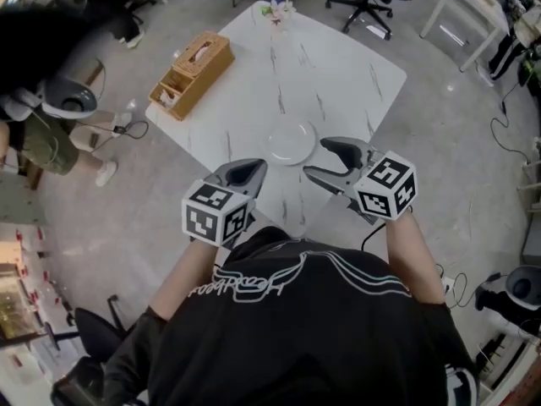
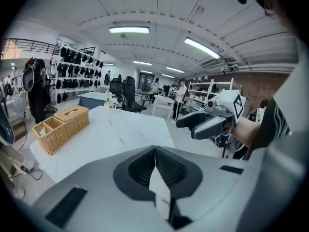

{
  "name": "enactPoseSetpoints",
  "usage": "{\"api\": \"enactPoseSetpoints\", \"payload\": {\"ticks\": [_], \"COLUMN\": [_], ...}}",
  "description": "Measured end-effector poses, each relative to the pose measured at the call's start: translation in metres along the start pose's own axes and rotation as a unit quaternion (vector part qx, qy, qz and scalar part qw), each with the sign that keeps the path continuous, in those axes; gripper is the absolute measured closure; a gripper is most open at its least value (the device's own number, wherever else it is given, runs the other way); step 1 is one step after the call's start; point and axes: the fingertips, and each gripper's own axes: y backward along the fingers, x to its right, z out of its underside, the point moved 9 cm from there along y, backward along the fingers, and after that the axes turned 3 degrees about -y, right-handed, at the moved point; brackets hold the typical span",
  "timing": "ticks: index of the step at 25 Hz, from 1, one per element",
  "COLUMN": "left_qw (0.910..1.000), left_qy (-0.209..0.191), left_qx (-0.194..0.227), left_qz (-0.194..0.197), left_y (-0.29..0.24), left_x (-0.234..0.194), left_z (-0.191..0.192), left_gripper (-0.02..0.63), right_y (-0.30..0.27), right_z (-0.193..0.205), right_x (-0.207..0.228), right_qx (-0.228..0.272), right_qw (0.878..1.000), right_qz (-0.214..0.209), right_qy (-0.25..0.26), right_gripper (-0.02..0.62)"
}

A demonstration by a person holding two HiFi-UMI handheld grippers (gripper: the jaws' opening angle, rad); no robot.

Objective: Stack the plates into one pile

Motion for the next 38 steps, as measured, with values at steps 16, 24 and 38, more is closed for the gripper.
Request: {"api": "enactPoseSetpoints", "payload": {"ticks": [16, 24, 38], "left_qw": [0.9856, 0.9842, 0.9881], "left_qy": [-0.033, -0.035, -0.013], "left_qx": [0.141, 0.145, 0.128], "left_qz": [0.086, 0.095, 0.085], "left_y": [0.041, 0.045, 0.041], "left_x": [0.072, 0.08, 0.064], "left_z": [-0.066, -0.063, -0.043], "left_gripper": [0.581, 0.581, 0.581], "right_y": [0.083, 0.087, 0.065], "right_z": [-0.035, -0.029, -0.018], "right_x": [-0.052, -0.057, -0.051], "right_qx": [0.138, 0.152, 0.135], "right_qw": [0.99, 0.988, 0.991], "right_qz": [-0.004, 0.0, -0.002], "right_qy": [0.025, 0.02, -0.004], "right_gripper": [0.569, 0.569, 0.569]}}
